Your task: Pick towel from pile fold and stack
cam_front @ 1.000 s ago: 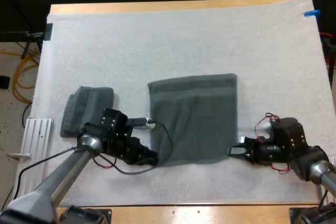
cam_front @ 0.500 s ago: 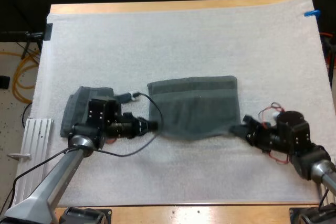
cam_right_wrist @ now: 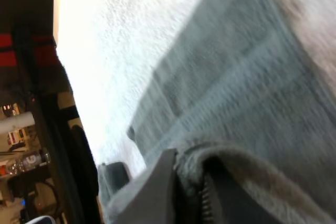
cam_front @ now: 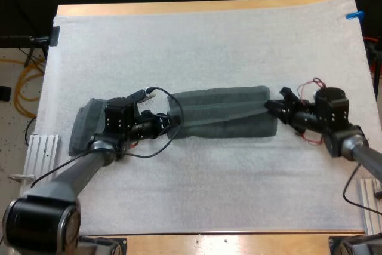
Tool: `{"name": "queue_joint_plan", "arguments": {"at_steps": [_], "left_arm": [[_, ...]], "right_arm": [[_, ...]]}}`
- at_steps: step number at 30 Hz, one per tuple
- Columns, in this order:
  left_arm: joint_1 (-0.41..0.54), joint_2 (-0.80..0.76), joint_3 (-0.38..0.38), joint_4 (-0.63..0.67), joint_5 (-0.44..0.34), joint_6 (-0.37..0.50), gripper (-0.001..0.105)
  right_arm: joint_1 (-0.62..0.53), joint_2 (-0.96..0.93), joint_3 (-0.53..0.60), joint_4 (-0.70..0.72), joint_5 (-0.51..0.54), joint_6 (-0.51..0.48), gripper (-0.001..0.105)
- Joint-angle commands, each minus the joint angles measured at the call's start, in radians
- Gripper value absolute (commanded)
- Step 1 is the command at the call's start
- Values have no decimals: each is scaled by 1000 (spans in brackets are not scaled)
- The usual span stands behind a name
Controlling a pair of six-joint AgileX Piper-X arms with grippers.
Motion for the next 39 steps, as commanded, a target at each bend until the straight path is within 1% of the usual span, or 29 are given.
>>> {"name": "queue_joint_plan", "arguments": {"at_steps": [1, 4, 8, 12, 15, 16, 18, 19, 20, 21, 22, 23, 25, 27, 28, 29, 30, 32, 35, 36, 39], "left_arm": [[1, 13, -21, -18, -8, -12, 0], [1, 45, -53, -18, -10, -12, 0], [1, 68, -85, -25, -17, -4, 0], [1, 70, -96, -33, -17, 10, 0], [1, 70, -96, -32, -8, 54, 0], [1, 70, -96, -32, 6, 73, 2], [1, 70, -96, -32, 23, 102, 7], [1, 70, -96, -32, 28, 112, 10], [1, 70, -96, -32, 29, 122, 13], [1, 70, -96, -32, 29, 127, 15], [1, 70, -96, -32, 19, 131, 16], [1, 70, -96, -32, 7, 133, 16], [1, 70, -96, -40, 2, 151, 16], [1, 70, -96, -58, 3, 157, 18], [1, 70, -96, -75, 3, 157, 22], [1, 66, -96, -88, 3, 161, 28], [1, 63, -98, -93, 3, 164, 31], [1, 45, -109, -94, 10, 185, 46], [1, 12, -134, -91, 11, 193, 62], [4, 3, -140, -91, 11, 193, 63], [10, -49, -168, -79, 9, 198, 63]], "right_arm": [[-4, 17, -30, -11, -15, -4, 0], [-4, 44, -57, -11, -17, -4, 0], [-4, 52, -58, -2, -3, -32, 0], [-4, 51, -58, 0, -5, -38, 0], [-4, 51, -58, -3, -7, -64, 0], [-4, 51, -58, -5, -13, -86, 2], [-4, 51, -58, -8, -23, -108, 11], [-4, 51, -58, -12, -27, -113, 20], [-4, 51, -58, -20, -28, -113, 32], [-4, 51, -58, -23, -28, -113, 39], [-4, 51, -58, -36, -28, -118, 51], [-4, 51, -58, -51, -28, -135, 61], [-4, 51, -58, -84, -30, -159, 70], [-4, 51, -58, -125, -29, -173, 71], [-4, 51, -58, -151, -27, -182, 71], [-4, 50, -60, -173, -26, -192, 71], [-4, 49, -64, -176, -26, -197, 71], [-4, 49, -82, -175, -26, -202, 71], [-4, 41, -108, -172, -26, -224, 71], [-4, 36, -115, -167, -24, -233, 71], [-4, -5, -145, -114, 3, -309, 71]]}}
